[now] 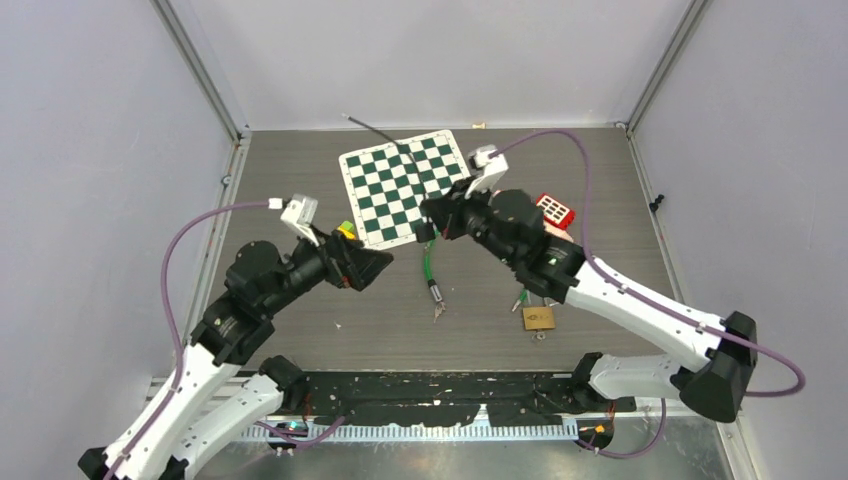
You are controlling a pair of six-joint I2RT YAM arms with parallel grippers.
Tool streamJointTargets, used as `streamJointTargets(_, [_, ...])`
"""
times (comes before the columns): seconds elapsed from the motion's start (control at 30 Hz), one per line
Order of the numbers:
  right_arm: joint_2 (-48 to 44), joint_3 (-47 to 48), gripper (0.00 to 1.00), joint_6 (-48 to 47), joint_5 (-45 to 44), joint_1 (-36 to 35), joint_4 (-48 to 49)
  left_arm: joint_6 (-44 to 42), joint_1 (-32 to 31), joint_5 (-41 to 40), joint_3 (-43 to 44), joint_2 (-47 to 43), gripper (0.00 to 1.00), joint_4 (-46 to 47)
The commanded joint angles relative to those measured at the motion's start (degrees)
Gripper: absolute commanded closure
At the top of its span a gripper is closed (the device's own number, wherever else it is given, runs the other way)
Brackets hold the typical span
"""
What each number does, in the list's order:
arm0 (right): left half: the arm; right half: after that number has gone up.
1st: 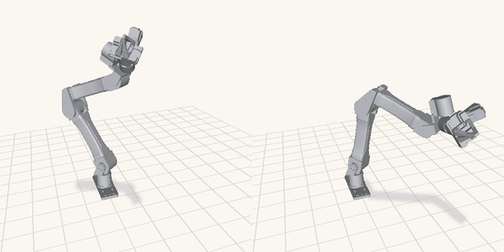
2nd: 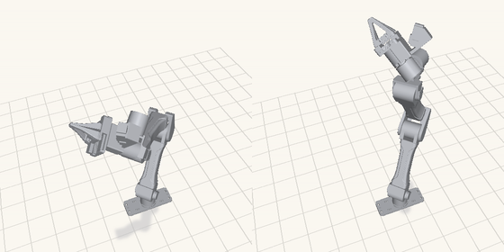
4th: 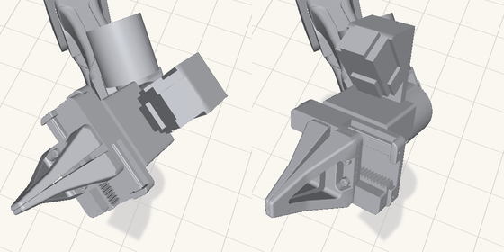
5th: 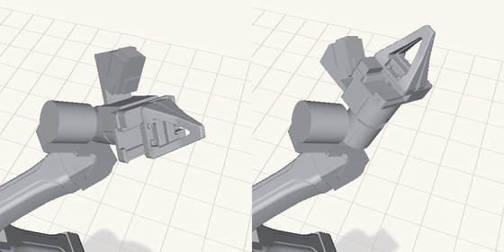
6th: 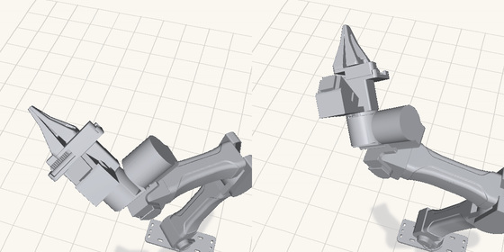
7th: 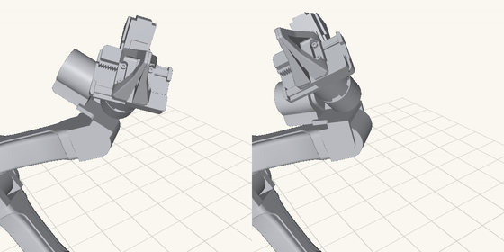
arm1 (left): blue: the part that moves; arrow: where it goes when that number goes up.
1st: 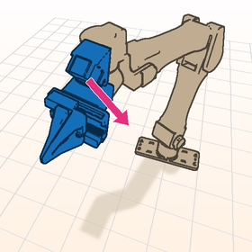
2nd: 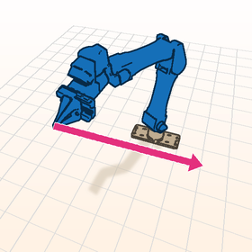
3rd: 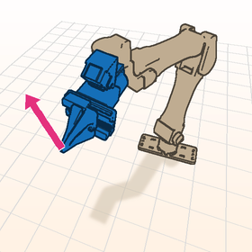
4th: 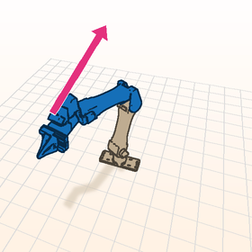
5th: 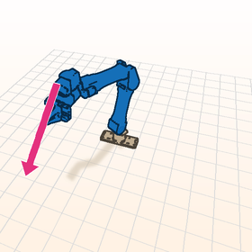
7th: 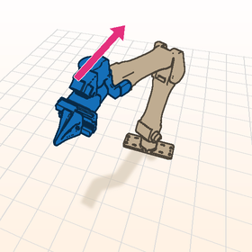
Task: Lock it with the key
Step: Pick up the lock from the center of the board, then lock the lock.
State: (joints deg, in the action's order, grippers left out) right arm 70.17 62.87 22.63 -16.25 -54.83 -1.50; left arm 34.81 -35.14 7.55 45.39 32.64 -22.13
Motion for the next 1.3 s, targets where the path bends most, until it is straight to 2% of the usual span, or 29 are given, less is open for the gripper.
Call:
streamJointTargets(0.0, [-5.0,-1.8,0.95,3.3,24.2,7.7,15.9,5.4,-0.1,16.5,4.3,7.0,0.06,16.0])
streamJointTargets(0.1, [-6.0,-1.3,0.95,4.8,31.9,9.7,17.8,4.1,-0.2,19.0,5.0,9.2,0.04,19.4])
streamJointTargets(0.3, [-6.7,1.3,0.95,8.2,45.1,11.0,22.6,3.8,-0.2,23.3,9.7,13.6,0.04,19.8])
streamJointTargets(0.47, [-6.6,1.5,0.95,11.4,46.8,11.1,26.0,8.9,-0.2,28.7,7.7,14.2,0.04,31.3])
streamJointTargets(0.77, [-3.2,0.8,0.95,23.2,50.0,11.1,39.6,13.1,-0.2,31.5,4.0,13.7,0.04,40.6])
streamJointTargets(0.93, [-2.3,1.2,0.95,24.7,49.8,11.2,40.4,16.4,-0.1,32.5,2.6,13.4,0.05,46.2])
streamJointTargets(1.0, [-1.9,1.0,0.95,25.3,49.9,11.1,40.8,18.1,-0.2,32.6,2.1,13.6,0.09,48.4])
streamJointTargets(1.13, [-1.2,0.7,0.95,27.2,50.0,11.2,43.2,20.7,-0.1,33.3,2.2,15.2,0.26,50.0])
streamJointTargets(1.27, [-0.8,0.5,0.95,28.5,49.7,11.2,45.0,22.9,-0.2,34.5,1.0,16.4,0.35,53.1])
